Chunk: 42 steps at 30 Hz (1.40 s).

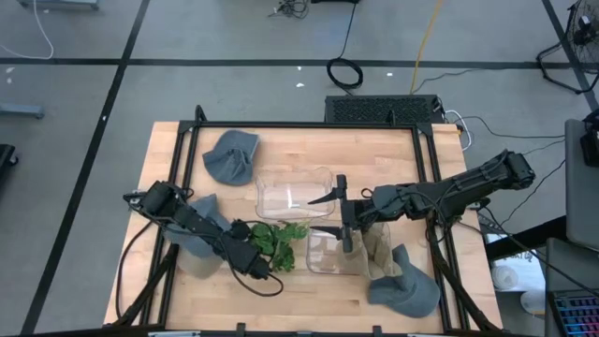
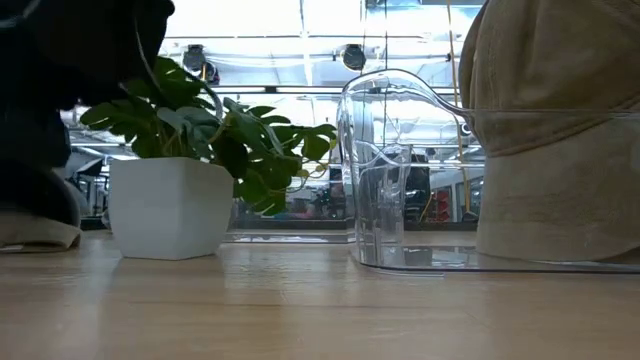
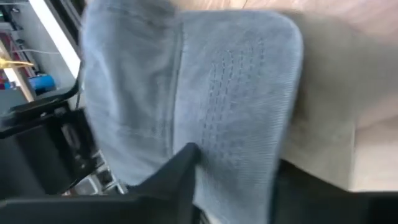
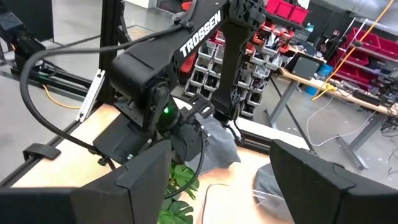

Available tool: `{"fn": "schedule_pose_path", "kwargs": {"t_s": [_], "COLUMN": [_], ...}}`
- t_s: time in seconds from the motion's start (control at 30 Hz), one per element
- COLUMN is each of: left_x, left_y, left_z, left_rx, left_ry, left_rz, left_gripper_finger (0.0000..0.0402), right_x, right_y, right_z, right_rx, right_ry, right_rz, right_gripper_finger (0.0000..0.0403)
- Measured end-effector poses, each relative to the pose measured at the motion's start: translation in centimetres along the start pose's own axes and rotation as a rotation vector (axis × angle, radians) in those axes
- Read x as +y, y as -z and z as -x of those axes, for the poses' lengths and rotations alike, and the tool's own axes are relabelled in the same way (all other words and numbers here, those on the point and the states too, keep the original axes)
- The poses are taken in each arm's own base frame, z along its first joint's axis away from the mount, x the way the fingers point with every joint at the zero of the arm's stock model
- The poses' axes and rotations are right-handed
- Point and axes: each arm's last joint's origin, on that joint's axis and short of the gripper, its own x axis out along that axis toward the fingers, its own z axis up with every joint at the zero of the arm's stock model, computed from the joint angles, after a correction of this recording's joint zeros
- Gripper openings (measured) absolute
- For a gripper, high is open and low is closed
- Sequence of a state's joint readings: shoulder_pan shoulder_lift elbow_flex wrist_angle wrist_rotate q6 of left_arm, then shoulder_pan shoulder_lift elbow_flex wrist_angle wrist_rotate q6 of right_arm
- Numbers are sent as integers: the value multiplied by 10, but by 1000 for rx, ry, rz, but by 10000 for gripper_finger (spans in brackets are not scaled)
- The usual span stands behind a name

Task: Pick & Place hat
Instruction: Put the middle left gray cap into the top transparent bin

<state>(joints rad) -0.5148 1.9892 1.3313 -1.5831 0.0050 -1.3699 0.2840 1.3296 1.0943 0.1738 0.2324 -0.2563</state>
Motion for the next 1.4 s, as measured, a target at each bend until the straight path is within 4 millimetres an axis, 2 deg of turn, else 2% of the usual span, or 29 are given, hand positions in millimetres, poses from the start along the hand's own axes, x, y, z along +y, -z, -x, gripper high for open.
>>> {"fn": "schedule_pose_path", "kwargs": {"t_s": [0.13, 0.2, 0.43, 0.83, 1.07, 1.4], "left_x": [4, 8, 31, 86, 110, 176], "left_y": [1, 2, 5, 9, 3, 15], "left_z": [16, 25, 47, 70, 75, 83], "left_rx": [-28, -55, -96, -189, -288, -420], "left_ry": [48, 92, 243, 422, 454, 615], "left_rz": [-19, -17, 72, 188, 60, -164], "left_gripper_finger": [36, 14, 8, 8, 8, 8], "right_x": [0, 0, 0, 0, 0, -1], "right_y": [0, 0, 0, 0, 0, 0], "right_z": [0, 0, 0, 0, 0, 0], "right_rx": [0, 0, 0, 2, -1, 2], "right_ry": [1, 2, 4, -2, -1, 15], "right_rz": [39, 56, 84, -65, -70, -63], "right_gripper_finger": [263, 263, 263, 263, 263, 263]}}
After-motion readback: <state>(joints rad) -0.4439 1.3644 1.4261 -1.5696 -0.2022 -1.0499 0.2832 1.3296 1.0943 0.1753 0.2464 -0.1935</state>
